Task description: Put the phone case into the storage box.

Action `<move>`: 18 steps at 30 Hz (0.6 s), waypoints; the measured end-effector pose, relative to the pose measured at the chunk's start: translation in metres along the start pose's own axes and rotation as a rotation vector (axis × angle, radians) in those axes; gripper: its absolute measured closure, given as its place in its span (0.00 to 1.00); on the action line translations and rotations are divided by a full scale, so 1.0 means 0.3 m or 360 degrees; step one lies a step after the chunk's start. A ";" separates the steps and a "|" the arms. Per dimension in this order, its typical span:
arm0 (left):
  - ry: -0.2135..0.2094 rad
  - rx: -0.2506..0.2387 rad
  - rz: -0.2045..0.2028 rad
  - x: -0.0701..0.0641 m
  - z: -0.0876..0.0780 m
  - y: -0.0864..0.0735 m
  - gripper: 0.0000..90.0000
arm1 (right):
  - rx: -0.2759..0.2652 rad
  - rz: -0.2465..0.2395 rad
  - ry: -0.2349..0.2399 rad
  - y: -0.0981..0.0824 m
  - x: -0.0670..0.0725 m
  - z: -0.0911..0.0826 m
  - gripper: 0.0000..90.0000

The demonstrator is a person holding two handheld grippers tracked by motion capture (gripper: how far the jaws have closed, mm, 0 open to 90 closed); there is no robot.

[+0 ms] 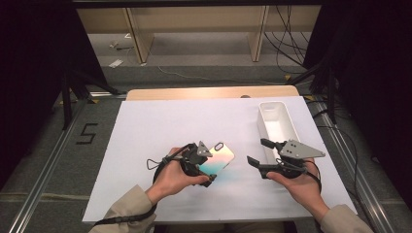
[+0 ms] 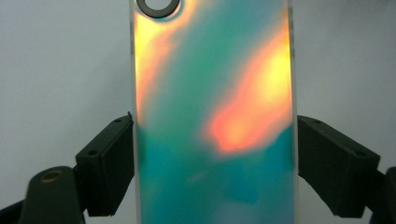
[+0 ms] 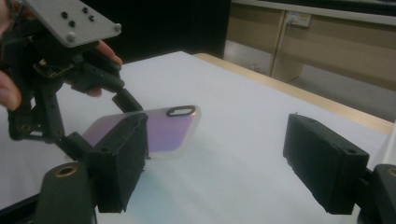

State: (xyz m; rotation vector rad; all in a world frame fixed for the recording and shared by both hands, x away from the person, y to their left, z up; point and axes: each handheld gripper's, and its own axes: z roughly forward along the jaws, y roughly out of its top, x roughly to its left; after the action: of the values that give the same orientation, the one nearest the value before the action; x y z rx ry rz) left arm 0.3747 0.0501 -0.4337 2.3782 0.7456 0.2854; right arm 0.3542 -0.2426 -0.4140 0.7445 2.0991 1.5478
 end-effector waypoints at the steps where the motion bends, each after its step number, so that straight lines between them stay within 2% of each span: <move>1: 0.0008 -0.0011 -0.0002 -0.002 -0.003 -0.004 0.19 | 0.0006 0.0017 0.0008 0.005 0.001 0.015 0.26; 13: 0.0025 -0.0076 0.0017 -0.023 -0.035 -0.034 0.19 | 0.0106 0.0180 0.0138 0.032 0.030 0.214 0.26; 18: 0.0023 -0.0078 0.0011 -0.025 -0.029 -0.034 0.19 | 0.0144 0.0295 0.0183 0.022 0.023 0.273 0.27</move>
State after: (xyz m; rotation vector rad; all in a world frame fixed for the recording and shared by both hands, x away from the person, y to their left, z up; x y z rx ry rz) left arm 0.3609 0.0569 -0.4334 2.3352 0.7294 0.3206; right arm 0.4007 -0.1770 -0.4314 0.9258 2.2509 1.6355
